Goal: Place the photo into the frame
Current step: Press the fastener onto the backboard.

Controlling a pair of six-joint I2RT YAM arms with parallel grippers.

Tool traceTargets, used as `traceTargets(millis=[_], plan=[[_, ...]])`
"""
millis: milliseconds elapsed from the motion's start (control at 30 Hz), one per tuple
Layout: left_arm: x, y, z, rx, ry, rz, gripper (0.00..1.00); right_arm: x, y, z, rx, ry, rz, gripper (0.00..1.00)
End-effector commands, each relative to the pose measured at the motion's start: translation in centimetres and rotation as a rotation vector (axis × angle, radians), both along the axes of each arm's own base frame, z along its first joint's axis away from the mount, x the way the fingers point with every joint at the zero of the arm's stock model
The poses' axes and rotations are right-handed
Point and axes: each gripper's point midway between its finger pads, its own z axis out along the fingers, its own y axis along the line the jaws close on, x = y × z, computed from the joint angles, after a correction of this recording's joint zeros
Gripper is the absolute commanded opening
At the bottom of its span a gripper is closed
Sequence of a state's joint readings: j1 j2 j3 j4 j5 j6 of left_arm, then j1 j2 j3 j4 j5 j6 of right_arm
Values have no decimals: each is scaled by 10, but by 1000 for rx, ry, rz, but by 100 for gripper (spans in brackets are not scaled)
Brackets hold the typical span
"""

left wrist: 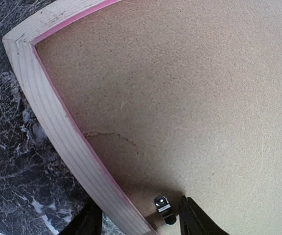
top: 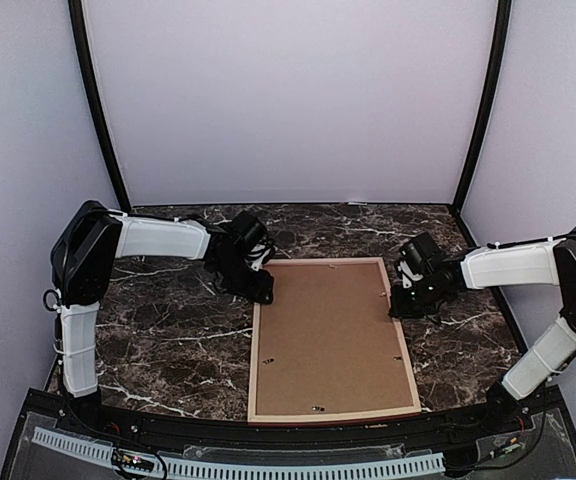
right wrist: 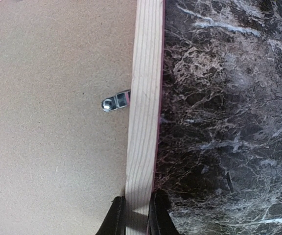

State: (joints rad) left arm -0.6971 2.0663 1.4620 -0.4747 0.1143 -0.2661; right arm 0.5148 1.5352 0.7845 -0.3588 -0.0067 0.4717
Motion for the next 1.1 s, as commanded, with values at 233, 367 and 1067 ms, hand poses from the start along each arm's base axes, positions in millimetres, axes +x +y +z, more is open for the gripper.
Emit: traceTargets(millis=[233, 367, 1067], plan=[[-9, 9, -10, 84, 19, -27, 44, 12, 6, 10, 31, -54, 29, 8], [-11, 10, -14, 90, 26, -33, 40, 12, 6, 10, 29, -53, 28, 8], [-18, 4, -18, 56, 51, -67, 30, 9, 4, 4, 26, -39, 32, 7]])
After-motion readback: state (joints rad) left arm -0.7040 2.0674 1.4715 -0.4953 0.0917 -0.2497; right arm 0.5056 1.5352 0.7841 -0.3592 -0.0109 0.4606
